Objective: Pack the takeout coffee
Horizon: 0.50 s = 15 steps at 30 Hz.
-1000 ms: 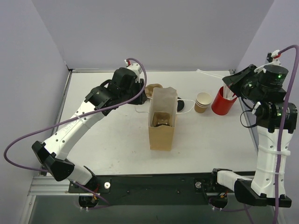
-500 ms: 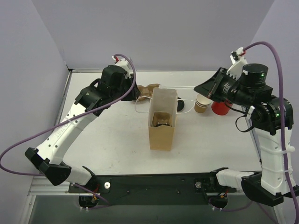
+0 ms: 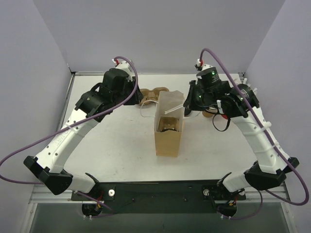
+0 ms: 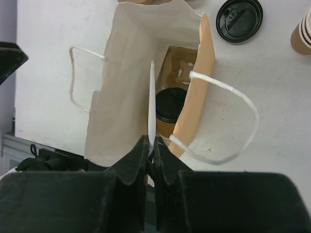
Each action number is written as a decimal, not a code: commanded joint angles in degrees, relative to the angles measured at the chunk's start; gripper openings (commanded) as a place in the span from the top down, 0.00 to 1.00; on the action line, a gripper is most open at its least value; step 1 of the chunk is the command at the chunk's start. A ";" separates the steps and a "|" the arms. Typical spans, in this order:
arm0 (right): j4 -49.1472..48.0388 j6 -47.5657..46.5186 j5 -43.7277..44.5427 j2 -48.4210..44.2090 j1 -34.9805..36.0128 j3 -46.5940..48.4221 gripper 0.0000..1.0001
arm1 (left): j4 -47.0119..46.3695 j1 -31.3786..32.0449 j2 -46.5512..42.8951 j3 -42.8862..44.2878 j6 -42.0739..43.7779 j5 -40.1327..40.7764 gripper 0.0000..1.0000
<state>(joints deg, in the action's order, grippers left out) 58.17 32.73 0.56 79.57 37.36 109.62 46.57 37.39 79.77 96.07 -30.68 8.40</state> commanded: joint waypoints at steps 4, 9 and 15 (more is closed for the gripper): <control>1.59 -1.88 6.56 6.64 3.41 2.96 1.00 | -0.07 -0.39 -1.98 -1.59 -0.79 1.00 0.64; 2.12 -2.06 7.44 9.11 4.99 3.05 0.90 | -0.07 -0.47 -1.90 -1.85 -0.79 1.00 0.64; 1.68 -2.76 7.53 9.11 5.26 3.66 0.43 | -0.95 -0.47 -1.89 -2.82 -0.52 0.65 0.63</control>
<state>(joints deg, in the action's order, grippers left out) 58.61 31.05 5.89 89.19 42.17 110.74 46.96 37.32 79.48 93.62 -31.07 8.75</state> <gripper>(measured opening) 0.422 0.369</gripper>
